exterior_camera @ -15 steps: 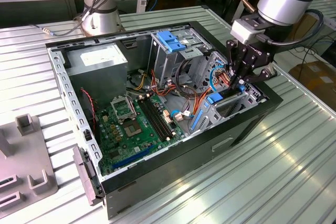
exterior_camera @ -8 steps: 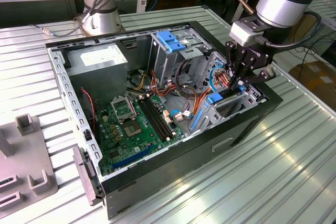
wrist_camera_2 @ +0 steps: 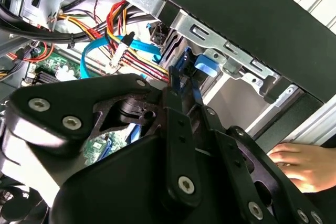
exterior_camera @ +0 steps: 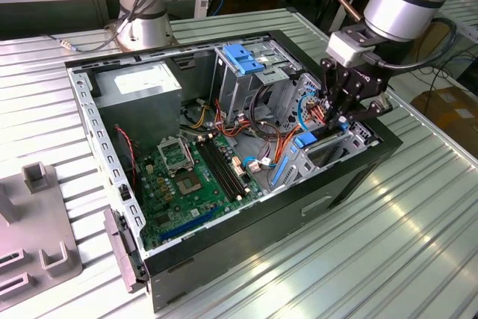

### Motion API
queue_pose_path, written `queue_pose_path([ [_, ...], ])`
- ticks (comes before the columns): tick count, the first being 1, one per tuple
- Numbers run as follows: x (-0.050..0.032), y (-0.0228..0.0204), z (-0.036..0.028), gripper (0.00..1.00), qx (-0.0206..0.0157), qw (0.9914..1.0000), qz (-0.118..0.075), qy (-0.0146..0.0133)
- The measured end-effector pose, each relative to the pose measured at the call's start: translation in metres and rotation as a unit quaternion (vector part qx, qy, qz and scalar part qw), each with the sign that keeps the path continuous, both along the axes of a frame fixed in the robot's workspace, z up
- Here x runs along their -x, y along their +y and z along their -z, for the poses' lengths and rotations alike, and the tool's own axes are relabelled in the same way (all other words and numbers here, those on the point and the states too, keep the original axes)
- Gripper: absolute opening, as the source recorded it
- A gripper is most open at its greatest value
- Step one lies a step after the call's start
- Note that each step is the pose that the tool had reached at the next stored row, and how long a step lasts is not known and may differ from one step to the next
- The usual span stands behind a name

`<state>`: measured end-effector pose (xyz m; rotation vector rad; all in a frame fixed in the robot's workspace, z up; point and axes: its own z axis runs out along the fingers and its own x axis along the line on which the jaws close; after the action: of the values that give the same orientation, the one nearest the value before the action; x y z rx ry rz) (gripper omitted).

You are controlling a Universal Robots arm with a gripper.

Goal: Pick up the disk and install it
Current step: 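Insert the first disk wire, then insert the second disk wire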

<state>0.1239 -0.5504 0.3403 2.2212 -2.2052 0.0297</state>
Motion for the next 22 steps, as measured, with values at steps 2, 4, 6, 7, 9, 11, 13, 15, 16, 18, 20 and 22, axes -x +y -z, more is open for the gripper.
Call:
queue_pose_path([
  [2,0.0,0.0,-0.0027,0.24,0.0001,1.0,0.0,0.0],
  [4,0.0,0.0,-0.0094,0.24,0.0003,1.0,0.0,0.0],
  [6,0.0,0.0,-0.0104,0.24,0.0002,1.0,0.0,0.0],
  [7,0.0,0.0,-0.0104,0.24,0.0002,1.0,0.0,0.0],
  [9,0.0,0.0,-0.0106,0.16,0.0003,1.0,0.0,0.0],
  [11,0.0,0.0,-0.0107,0.11,0.0003,1.0,0.0,0.0],
  [13,0.0,0.0,-0.0107,0.11,0.0003,1.0,0.0,0.0],
  [15,0.0,0.0,-0.0108,0.11,0.0003,1.0,0.0,0.0],
  [16,0.0,0.0,-0.0109,0.11,0.0003,1.0,0.0,0.0],
  [18,0.0,0.0,-0.011,0.11,0.0003,1.0,0.0,0.0],
  [20,0.0,0.0,-0.011,0.11,0.0003,1.0,0.0,0.0],
  [22,0.0,0.0,-0.0111,0.11,0.0003,1.0,0.0,0.0],
])
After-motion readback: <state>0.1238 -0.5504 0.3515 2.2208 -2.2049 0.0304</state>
